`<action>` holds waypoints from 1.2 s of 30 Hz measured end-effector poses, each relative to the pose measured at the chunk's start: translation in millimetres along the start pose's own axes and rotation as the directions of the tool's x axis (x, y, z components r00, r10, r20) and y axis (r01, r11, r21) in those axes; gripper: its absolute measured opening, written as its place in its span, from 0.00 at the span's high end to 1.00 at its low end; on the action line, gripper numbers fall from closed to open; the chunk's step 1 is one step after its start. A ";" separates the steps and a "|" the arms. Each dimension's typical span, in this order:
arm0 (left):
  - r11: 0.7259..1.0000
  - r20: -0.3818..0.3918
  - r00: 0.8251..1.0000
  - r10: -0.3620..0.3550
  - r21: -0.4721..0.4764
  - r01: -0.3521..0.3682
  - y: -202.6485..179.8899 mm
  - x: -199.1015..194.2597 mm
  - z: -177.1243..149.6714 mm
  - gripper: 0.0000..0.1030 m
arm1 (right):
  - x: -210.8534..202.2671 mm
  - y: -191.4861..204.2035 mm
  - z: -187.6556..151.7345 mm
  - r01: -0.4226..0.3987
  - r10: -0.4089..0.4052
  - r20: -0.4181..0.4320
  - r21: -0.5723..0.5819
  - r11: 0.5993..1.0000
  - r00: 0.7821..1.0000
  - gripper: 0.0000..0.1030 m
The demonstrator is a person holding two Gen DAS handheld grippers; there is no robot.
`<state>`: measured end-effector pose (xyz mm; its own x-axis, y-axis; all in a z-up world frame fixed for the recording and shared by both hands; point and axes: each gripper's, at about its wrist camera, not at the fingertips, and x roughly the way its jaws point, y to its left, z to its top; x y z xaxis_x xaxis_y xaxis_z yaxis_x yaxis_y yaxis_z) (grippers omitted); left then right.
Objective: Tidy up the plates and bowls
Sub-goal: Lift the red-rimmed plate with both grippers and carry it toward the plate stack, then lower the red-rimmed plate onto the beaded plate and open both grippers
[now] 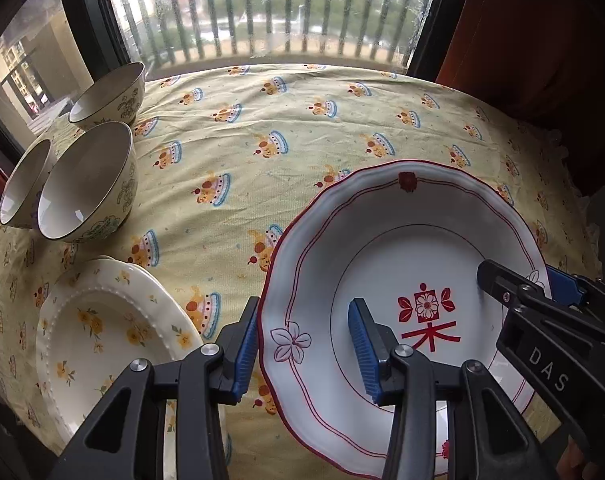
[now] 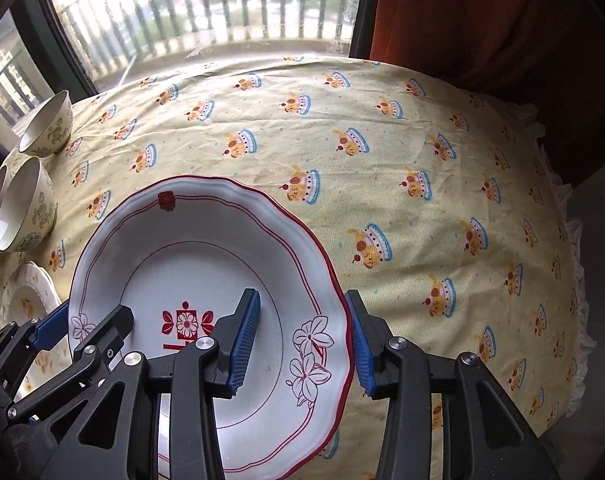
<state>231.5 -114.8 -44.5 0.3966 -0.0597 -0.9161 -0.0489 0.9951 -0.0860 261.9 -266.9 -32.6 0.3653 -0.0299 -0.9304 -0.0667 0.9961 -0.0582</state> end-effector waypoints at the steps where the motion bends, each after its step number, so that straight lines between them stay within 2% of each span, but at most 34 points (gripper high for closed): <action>1: 1.000 0.001 1.000 -0.002 -0.005 0.002 7.7 -4.2 -2.7 0.57 | -4.2 7.8 -2.1 0.001 -0.001 0.005 -0.005 1.000 1.000 0.54; 12: 1.000 0.035 0.999 0.015 -0.026 -0.014 93.9 -37.4 -22.7 0.57 | -29.1 92.3 -29.7 -0.033 0.033 0.004 -0.019 0.999 0.999 0.55; 21: 0.999 0.002 1.000 0.027 -0.033 -0.027 148.5 -36.4 -44.7 0.57 | -29.6 153.3 -47.1 -0.045 0.044 -0.007 -0.031 0.999 0.999 0.54; 30: 0.999 -0.040 0.998 0.039 -0.004 -0.039 173.1 -17.0 -57.0 0.57 | -9.9 188.7 -59.8 -0.037 0.036 -0.056 -0.028 0.999 0.998 0.54; 36: 1.000 -0.042 0.999 0.028 -0.005 -0.028 178.2 -12.8 -59.1 0.57 | -9.0 197.0 -56.6 -0.010 0.009 -0.035 -0.039 0.999 0.999 0.55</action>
<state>163.6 58.6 -71.3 0.3562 -0.0350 -0.9337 -0.0649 0.9960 -0.0621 193.0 -75.1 -56.1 0.3321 -0.0242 -0.9429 -0.1062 0.9924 -0.0629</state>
